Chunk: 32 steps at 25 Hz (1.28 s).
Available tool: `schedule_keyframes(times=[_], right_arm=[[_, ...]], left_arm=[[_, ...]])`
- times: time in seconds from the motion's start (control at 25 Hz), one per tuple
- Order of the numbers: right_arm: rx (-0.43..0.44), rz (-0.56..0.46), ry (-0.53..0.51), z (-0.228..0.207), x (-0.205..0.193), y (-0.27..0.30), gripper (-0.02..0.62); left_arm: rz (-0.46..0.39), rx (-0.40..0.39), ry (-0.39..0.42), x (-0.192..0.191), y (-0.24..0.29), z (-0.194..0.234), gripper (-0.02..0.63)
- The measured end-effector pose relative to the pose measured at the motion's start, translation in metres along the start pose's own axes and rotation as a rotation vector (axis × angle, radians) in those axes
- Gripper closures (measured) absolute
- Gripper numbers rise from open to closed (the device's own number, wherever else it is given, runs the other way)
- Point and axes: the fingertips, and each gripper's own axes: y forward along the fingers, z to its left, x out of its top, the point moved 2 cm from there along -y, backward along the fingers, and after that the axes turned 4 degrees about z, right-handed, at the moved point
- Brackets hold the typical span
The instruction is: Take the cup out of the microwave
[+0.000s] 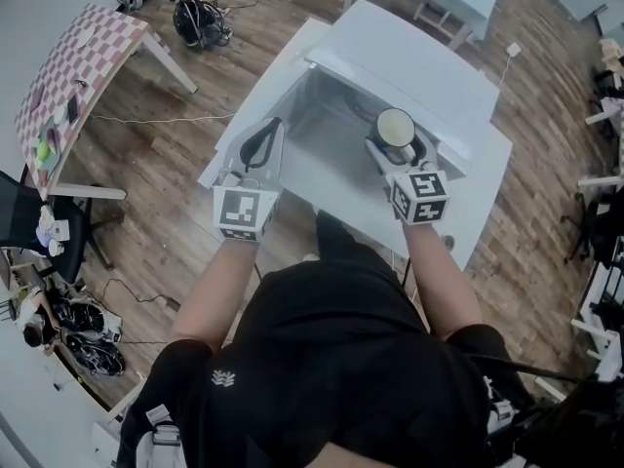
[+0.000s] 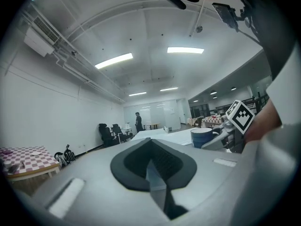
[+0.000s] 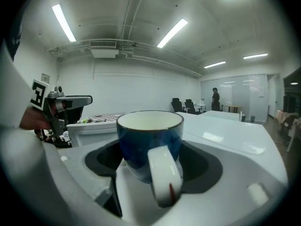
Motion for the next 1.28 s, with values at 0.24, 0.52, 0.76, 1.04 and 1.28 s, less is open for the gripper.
schedule_keyframes(times=[0.24,0.52,0.76,1.04,1.28], right_arm=[[0.004,-0.023,-0.002,-0.010,0.029,-0.016,0.218],[0.004,-0.055,0.007,-0.022,0.063,-0.034,0.218],[0.003,-0.065,0.000,-0.029,0.087,-0.051,0.218],[0.000,-0.081,0.010,-0.029,0.100,-0.062,0.218],[0.012,-0.076,0.036,-0.030,0.097,-0.061,0.218]], left_arm=[[-0.028,0.012,0.015,0.026,0.003,0.011,0.603],[-0.047,0.031,0.028,0.050,0.002,0.027,0.603],[-0.085,0.063,0.046,0.083,-0.015,0.045,0.603],[-0.108,0.087,0.052,0.097,-0.026,0.058,0.603],[-0.095,0.073,0.039,0.092,-0.023,0.054,0.603]])
